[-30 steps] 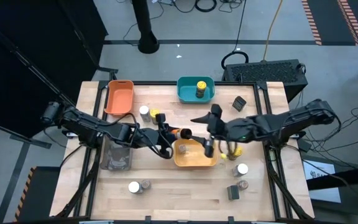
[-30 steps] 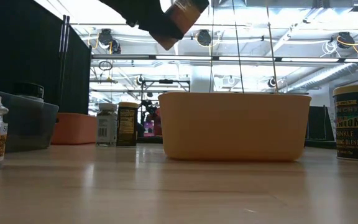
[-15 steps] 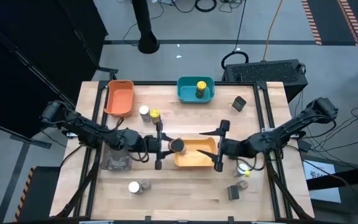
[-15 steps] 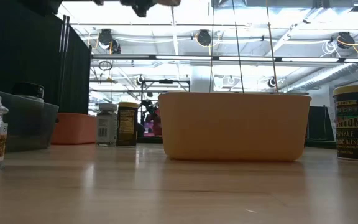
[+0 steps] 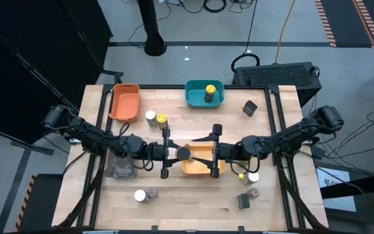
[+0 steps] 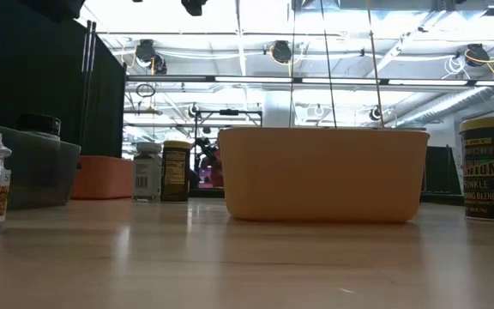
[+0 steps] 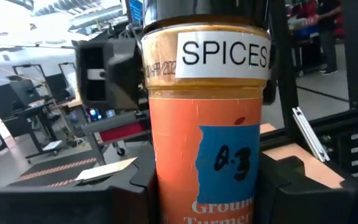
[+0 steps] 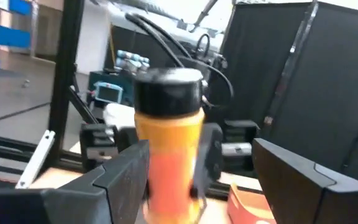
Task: Sort spices by type
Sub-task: Put the black spice bottle into the black bin
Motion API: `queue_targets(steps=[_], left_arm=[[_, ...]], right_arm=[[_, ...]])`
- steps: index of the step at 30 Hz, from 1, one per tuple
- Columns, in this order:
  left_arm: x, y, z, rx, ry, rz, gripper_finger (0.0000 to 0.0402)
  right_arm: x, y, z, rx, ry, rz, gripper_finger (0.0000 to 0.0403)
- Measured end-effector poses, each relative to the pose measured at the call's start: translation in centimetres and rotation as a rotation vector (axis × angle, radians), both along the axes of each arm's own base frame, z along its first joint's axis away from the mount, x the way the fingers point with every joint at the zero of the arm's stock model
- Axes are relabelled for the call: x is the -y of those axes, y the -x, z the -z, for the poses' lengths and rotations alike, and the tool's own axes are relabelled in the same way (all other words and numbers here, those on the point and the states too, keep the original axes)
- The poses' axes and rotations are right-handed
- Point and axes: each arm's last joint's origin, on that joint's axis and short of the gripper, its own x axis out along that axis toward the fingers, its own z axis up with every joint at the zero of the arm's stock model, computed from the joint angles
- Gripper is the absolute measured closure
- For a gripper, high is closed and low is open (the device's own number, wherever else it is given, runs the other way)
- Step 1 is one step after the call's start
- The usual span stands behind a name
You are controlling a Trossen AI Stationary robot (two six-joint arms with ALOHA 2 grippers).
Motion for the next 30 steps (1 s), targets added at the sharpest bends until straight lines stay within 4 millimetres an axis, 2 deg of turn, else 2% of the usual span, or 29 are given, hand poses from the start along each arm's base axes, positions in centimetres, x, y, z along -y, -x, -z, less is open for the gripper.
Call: queue_targets(steps=[7,11,16,18,23,30], left_arm=[[0.0,0.0,0.0,-0.002,0.005,-0.012,0.0254],[-0.1,0.0,0.1,-0.012,0.01,-0.02,0.0237],[-0.3,0.0,0.1,-0.012,0.044,-0.095,0.0156],[-0.3,0.0,0.1,-0.015,0.044,-0.104,0.0128],[-0.2,0.1,0.6,-0.089,0.02,-0.135,0.0097],[0.2,1.9,-0.4,-0.159,-0.004,-0.273,0.0094]], right_arm=[[-0.1,-3.2,0.6,-0.026,0.045,-0.017,0.0138],[-0.2,-3.8,0.5,-0.022,0.089,-0.006,0.0161],[-0.2,-3.8,0.5,-0.031,0.097,0.003,0.0251],[-0.2,-3.8,0.6,-0.044,0.106,0.002,0.0274],[-0.5,-3.5,0.8,-0.105,0.143,0.065,0.0275],[-1.5,-1.1,0.1,-0.26,0.25,0.369,0.0275]])
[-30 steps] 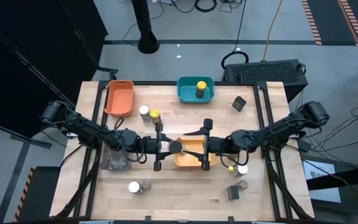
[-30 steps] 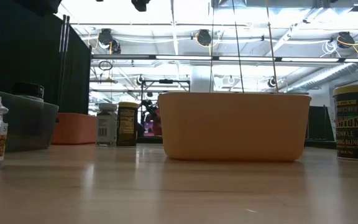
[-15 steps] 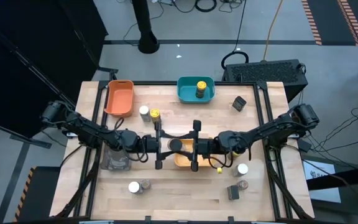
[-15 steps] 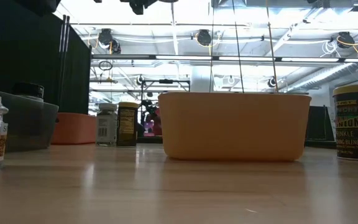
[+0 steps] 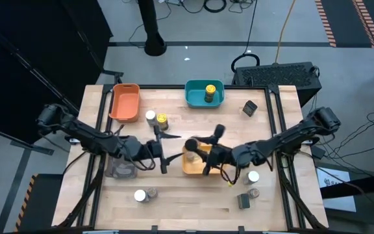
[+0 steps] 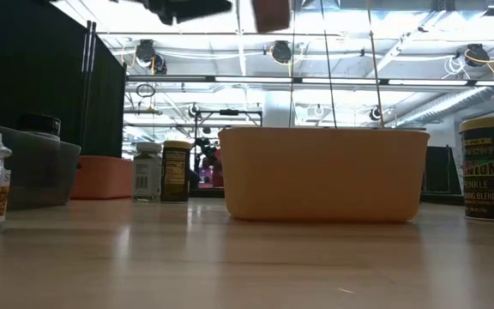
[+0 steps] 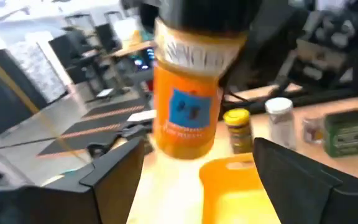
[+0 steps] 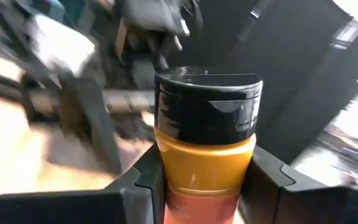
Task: Sort spices by type
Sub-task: Put the black spice bottle into the black bin
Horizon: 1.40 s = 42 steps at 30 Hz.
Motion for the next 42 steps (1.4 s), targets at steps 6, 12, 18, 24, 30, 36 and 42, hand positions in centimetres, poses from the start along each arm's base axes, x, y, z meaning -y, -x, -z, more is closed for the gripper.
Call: queue_targets(steps=[6,12,18,24,30,36,42], left_arm=[[-0.3,0.9,-2.4,0.15,0.048,0.002,0.0093],[-0.7,-0.6,-2.5,0.157,0.03,0.017,0.0093],[-1.1,-3.2,-2.6,0.151,0.015,0.022,0.0093],[-1.4,-5.0,-2.5,0.145,0.013,-0.012,0.0093],[-1.4,-6.4,-2.4,0.148,0.014,0.01,0.0093],[-1.4,-7.0,-2.5,0.145,-0.007,0.001,0.0103],[-1.3,-7.0,-2.4,0.136,-0.011,-0.019,0.0156]], right_arm=[[-0.3,0.7,0.5,-0.095,0.128,0.189,0.0271],[0.1,0.4,0.6,-0.105,0.141,0.215,0.0268],[0.2,0.4,0.7,-0.111,0.145,0.218,0.0267],[0.2,0.4,0.7,-0.116,0.148,0.221,0.0266],[0.2,0.4,0.8,-0.12,0.15,0.225,0.0266],[0.2,0.4,0.8,-0.12,0.149,0.218,0.0266],[0.2,0.4,0.8,-0.119,0.148,0.219,0.0266]])
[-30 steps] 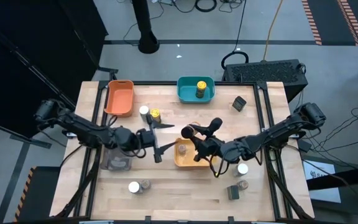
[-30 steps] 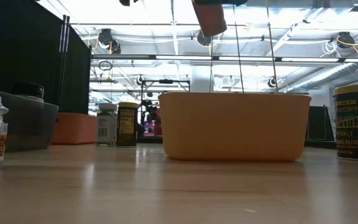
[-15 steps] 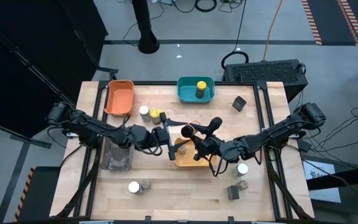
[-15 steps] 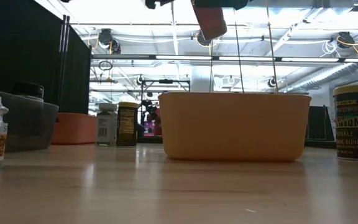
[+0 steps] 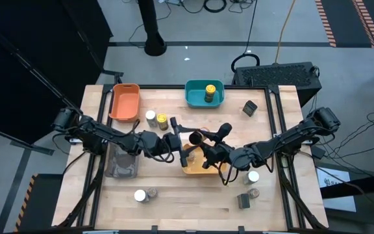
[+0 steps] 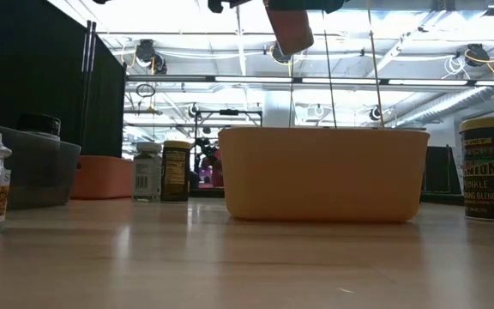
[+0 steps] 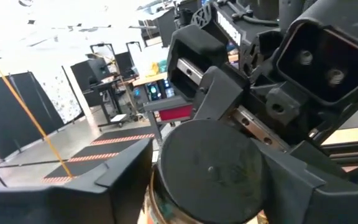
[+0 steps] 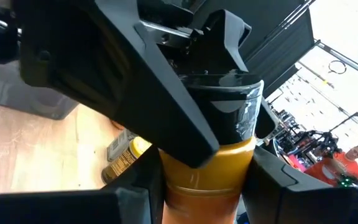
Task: Sort spices by type
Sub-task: Put the black spice bottle into the black bin
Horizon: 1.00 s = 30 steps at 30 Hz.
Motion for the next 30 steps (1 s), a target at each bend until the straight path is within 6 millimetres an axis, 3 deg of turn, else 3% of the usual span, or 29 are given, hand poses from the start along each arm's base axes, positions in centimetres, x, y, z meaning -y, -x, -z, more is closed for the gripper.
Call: queue_targets(steps=[4,8,13,21,25,30], left_arm=[[0.2,0.1,0.0,-0.008,-0.015,-0.028,0.0191],[0.7,0.3,0.0,-0.009,-0.009,-0.056,0.0191],[1.5,0.9,-0.3,-0.018,-0.002,-0.094,0.0191],[2.4,2.1,-0.6,-0.074,-0.021,-0.293,0.0191],[3.3,3.7,-1.6,-0.095,-0.009,-0.308,0.019],[5.5,7.4,-3.2,-0.133,0.073,-0.256,0.0189]], right_arm=[[0.0,0.0,0.0,0.011,-0.016,-0.003,0.0265],[-0.1,-0.1,0.0,0.008,-0.022,-0.03,0.0248],[-0.1,-0.1,0.0,0.021,-0.038,-0.052,0.0192],[-0.4,0.0,-1.1,0.07,-0.071,-0.021,0.0113],[-0.9,0.3,-1.8,0.089,-0.089,-0.018,0.0106],[-0.4,1.8,-3.1,0.129,-0.174,0.007,0.0113]])
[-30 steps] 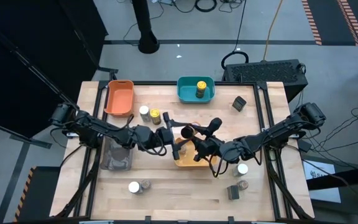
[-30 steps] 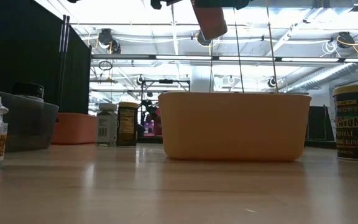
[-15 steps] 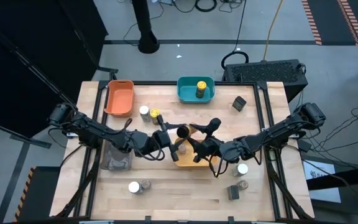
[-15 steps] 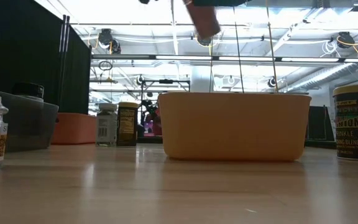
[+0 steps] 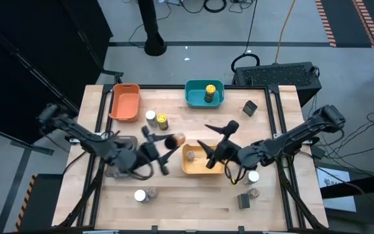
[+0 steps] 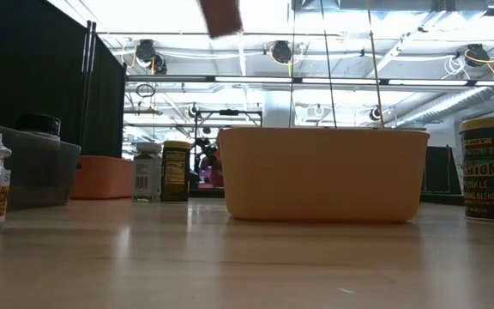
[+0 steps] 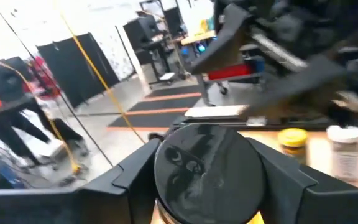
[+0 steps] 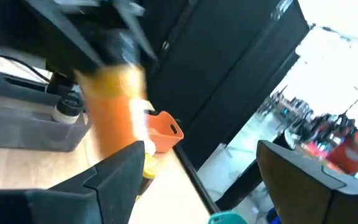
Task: Sort spices by type
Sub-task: Put the black spice bottle into the black bin
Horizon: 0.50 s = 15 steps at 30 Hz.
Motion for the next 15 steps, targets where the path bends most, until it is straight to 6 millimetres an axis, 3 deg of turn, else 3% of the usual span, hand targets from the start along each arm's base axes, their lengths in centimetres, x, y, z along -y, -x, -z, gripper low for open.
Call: queue_targets(steps=[8,15], left_arm=[[2.2,6.8,-1.7,0.014,0.171,0.037,0.0188],[1.9,9.8,-0.5,-0.06,0.448,0.104,0.0188]], right_arm=[[2.1,2.4,-1.3,0.032,-0.215,-0.015,0.0119],[2.9,2.1,-0.9,0.024,-0.269,-0.02,0.0119]])
